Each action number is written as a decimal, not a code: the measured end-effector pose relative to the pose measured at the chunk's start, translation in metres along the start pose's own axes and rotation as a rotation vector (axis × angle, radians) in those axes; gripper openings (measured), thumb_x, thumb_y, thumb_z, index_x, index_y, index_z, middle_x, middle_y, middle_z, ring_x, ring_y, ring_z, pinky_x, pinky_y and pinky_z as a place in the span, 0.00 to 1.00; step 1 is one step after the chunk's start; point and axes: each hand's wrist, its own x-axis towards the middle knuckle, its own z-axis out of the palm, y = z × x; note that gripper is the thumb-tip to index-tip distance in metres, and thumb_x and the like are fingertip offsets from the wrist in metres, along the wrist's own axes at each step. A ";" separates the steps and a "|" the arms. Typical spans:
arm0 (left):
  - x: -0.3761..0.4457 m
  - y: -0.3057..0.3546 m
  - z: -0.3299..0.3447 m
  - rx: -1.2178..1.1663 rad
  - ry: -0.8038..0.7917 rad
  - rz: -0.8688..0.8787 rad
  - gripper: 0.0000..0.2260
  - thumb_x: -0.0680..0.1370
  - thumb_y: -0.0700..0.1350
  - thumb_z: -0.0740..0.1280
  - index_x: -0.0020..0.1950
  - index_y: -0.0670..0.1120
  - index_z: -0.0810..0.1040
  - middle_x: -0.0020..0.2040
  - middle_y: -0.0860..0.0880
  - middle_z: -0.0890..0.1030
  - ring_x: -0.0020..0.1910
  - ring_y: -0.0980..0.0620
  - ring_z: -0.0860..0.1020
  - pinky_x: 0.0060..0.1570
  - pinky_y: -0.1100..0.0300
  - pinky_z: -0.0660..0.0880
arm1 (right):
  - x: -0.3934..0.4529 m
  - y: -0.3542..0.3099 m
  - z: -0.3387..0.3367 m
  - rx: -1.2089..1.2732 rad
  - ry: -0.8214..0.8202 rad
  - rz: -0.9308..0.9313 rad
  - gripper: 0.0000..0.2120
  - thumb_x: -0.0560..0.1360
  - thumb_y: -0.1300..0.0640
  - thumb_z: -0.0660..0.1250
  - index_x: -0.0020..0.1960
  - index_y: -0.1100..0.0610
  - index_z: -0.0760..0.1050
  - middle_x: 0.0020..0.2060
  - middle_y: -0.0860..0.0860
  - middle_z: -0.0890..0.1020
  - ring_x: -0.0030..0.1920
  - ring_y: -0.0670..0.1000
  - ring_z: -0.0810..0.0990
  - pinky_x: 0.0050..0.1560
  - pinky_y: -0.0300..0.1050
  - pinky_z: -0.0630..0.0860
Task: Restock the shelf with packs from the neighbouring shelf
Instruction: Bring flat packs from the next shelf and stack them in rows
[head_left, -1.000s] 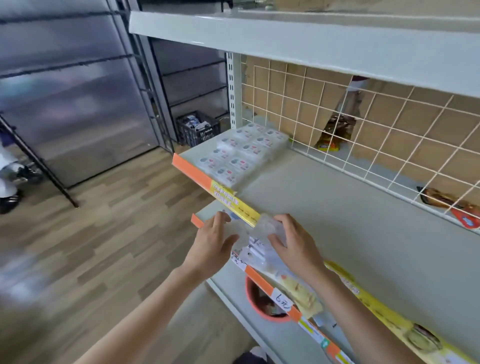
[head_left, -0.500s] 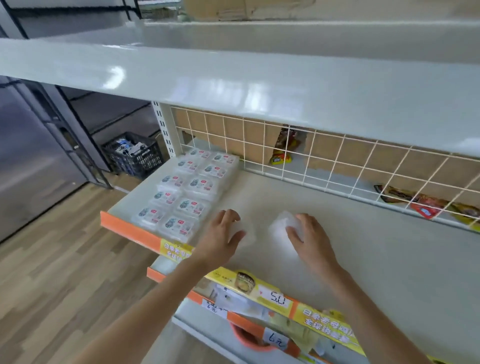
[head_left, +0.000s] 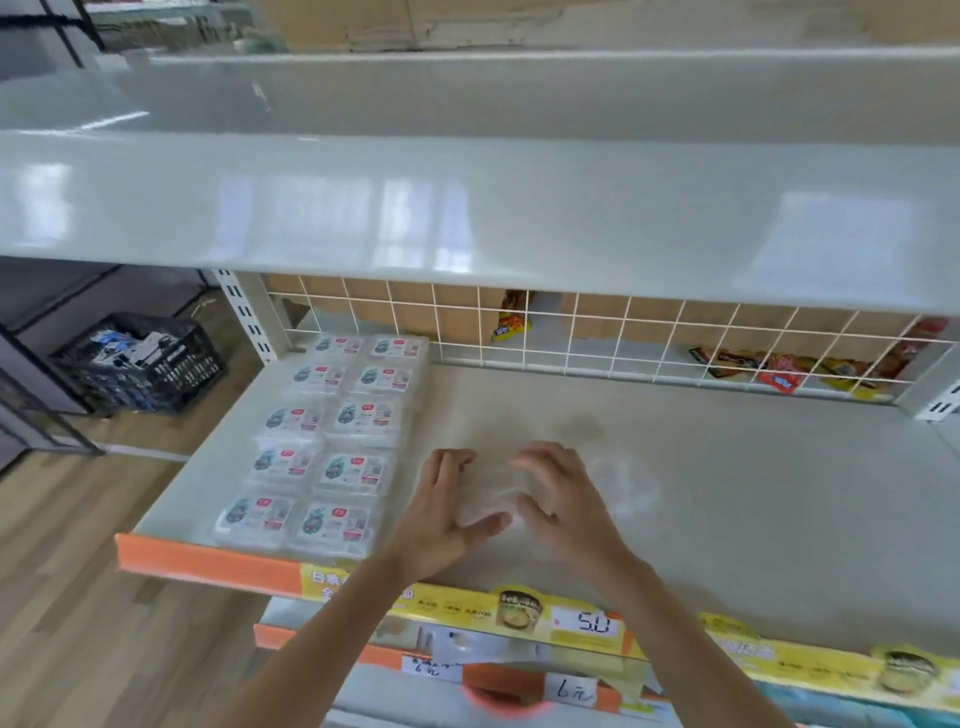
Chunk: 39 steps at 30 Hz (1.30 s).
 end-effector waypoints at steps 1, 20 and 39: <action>0.000 -0.001 0.001 0.015 -0.020 0.017 0.34 0.64 0.62 0.66 0.63 0.44 0.66 0.58 0.52 0.65 0.59 0.54 0.67 0.60 0.62 0.66 | -0.002 -0.003 0.011 0.024 -0.049 0.011 0.23 0.68 0.48 0.56 0.58 0.56 0.75 0.58 0.49 0.72 0.59 0.45 0.65 0.59 0.33 0.61; 0.006 -0.007 0.000 -0.251 0.061 -0.009 0.25 0.69 0.62 0.67 0.63 0.59 0.64 0.50 0.51 0.76 0.49 0.55 0.76 0.47 0.63 0.75 | -0.007 -0.002 0.019 0.342 0.191 0.282 0.14 0.75 0.58 0.66 0.59 0.49 0.68 0.28 0.45 0.75 0.31 0.43 0.72 0.35 0.32 0.68; -0.005 -0.006 -0.065 0.455 0.087 0.133 0.30 0.62 0.57 0.66 0.61 0.45 0.73 0.55 0.48 0.71 0.53 0.52 0.62 0.53 0.59 0.62 | 0.009 -0.015 0.041 -0.350 0.034 -0.068 0.15 0.69 0.60 0.54 0.50 0.59 0.77 0.42 0.53 0.78 0.44 0.53 0.71 0.40 0.47 0.77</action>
